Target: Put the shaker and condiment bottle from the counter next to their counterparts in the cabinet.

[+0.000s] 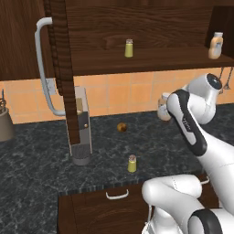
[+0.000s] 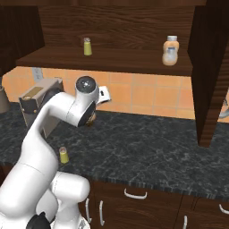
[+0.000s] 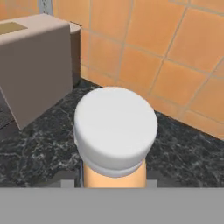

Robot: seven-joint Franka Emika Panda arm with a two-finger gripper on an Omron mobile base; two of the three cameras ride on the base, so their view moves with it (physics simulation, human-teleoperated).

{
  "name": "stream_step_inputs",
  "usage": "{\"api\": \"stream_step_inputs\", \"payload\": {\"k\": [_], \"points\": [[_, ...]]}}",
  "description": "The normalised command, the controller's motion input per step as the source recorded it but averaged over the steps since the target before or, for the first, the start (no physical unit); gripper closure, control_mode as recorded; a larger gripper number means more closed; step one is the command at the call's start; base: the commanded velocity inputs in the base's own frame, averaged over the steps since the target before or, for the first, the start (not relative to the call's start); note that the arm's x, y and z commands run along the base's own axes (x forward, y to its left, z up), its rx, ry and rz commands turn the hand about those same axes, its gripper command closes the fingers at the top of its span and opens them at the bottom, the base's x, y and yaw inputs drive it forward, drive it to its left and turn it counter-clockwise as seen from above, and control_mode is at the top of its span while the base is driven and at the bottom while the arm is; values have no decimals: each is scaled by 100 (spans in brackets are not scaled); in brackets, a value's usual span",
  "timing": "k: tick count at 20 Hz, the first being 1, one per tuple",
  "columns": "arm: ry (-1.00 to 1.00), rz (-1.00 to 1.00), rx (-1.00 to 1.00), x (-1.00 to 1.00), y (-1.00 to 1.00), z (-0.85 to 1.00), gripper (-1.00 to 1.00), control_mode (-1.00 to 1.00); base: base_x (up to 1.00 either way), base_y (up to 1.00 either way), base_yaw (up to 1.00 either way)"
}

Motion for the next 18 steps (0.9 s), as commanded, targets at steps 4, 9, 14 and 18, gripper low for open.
{"api": "stream_step_inputs", "payload": {"k": [4,9,14,18], "points": [[0,-32,8,-5,-40,45,100,-100,0,0,0],[-2,-31,5,-12,-30,39,100,-100,0,0,0],[-10,-28,3,-20,-23,38,100,-100,0,0,0],[-13,-25,0,-29,-14,36,100,-100,0,0,0]]}}
